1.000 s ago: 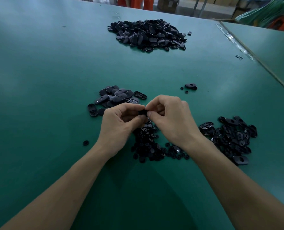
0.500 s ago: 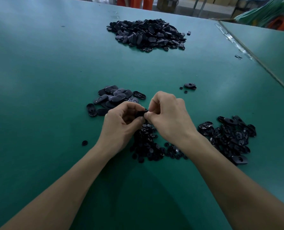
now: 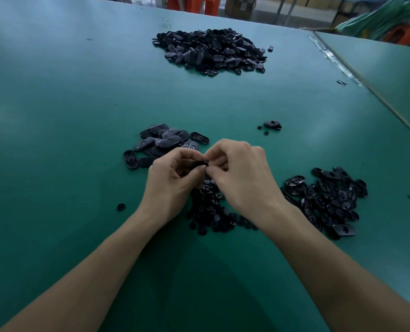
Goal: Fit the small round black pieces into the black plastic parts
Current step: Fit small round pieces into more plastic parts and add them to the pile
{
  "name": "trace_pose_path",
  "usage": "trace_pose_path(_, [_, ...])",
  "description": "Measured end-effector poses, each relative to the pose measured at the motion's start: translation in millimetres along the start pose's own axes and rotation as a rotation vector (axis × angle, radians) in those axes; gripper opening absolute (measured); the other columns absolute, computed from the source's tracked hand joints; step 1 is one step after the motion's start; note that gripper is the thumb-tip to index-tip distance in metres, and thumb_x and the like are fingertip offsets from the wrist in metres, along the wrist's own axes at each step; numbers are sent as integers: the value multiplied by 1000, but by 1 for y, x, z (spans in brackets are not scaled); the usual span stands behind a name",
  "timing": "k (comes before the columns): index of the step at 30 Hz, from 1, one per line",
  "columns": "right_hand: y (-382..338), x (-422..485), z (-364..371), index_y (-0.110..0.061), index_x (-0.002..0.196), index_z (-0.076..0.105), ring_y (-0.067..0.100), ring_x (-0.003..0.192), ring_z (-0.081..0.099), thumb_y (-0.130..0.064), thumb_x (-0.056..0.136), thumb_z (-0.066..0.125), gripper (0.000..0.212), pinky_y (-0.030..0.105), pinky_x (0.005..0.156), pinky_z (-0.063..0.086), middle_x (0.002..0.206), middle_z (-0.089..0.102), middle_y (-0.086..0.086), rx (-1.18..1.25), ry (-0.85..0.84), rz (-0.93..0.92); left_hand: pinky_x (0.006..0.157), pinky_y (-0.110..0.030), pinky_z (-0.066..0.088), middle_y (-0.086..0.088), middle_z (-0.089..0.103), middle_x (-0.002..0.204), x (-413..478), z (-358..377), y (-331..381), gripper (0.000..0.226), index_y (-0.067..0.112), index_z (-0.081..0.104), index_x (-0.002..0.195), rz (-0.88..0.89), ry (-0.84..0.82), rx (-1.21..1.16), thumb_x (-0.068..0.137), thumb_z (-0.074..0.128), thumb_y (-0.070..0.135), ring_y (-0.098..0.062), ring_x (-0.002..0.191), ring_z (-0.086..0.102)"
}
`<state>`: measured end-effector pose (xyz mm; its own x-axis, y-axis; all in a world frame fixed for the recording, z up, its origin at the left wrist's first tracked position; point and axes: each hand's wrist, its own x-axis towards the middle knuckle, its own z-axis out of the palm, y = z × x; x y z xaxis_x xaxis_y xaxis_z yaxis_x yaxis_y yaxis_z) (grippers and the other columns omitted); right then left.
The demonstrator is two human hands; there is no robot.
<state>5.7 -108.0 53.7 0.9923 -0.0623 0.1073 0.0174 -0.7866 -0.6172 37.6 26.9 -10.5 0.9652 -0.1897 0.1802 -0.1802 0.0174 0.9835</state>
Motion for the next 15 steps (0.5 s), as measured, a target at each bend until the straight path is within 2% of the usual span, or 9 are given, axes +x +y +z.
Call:
trace_pose_path(3, [8, 5, -5, -27, 110, 72, 7, 89, 64, -12, 89, 68, 27, 20, 84, 51, 101, 69, -6, 4, -41, -24, 61, -18, 54, 3, 74, 75, 1, -2, 2, 22, 15, 65, 93, -55, -8, -121, 90, 67, -6, -7, 63, 66])
trace_pose_path(5, [12, 8, -7, -23, 106, 75, -1, 82, 67, -9, 88, 69, 24, 11, 79, 50, 92, 74, -10, 103, -92, -26, 62, -19, 55, 1, 75, 76, 1, -3, 2, 22, 16, 66, 93, -70, -12, -167, 89, 68, -5, -9, 66, 68])
trace_pose_path(10, [21, 12, -12, -20, 97, 78, -7, 71, 66, -9, 87, 72, 16, 9, 72, 50, 79, 74, -13, 197, -117, -33, 64, -19, 56, -2, 77, 79, 1, -2, 0, 20, 16, 70, 92, -91, -4, -221, 82, 74, -1, -11, 69, 72])
trace_pose_path(15, [20, 13, -13, -21, 91, 78, -9, 66, 64, -9, 84, 72, 15, 6, 65, 47, 71, 71, -14, 155, -87, -67, 66, -19, 57, -5, 77, 80, 1, -2, 1, 22, 13, 70, 93, -115, -18, -266, 72, 76, 13, -14, 70, 74])
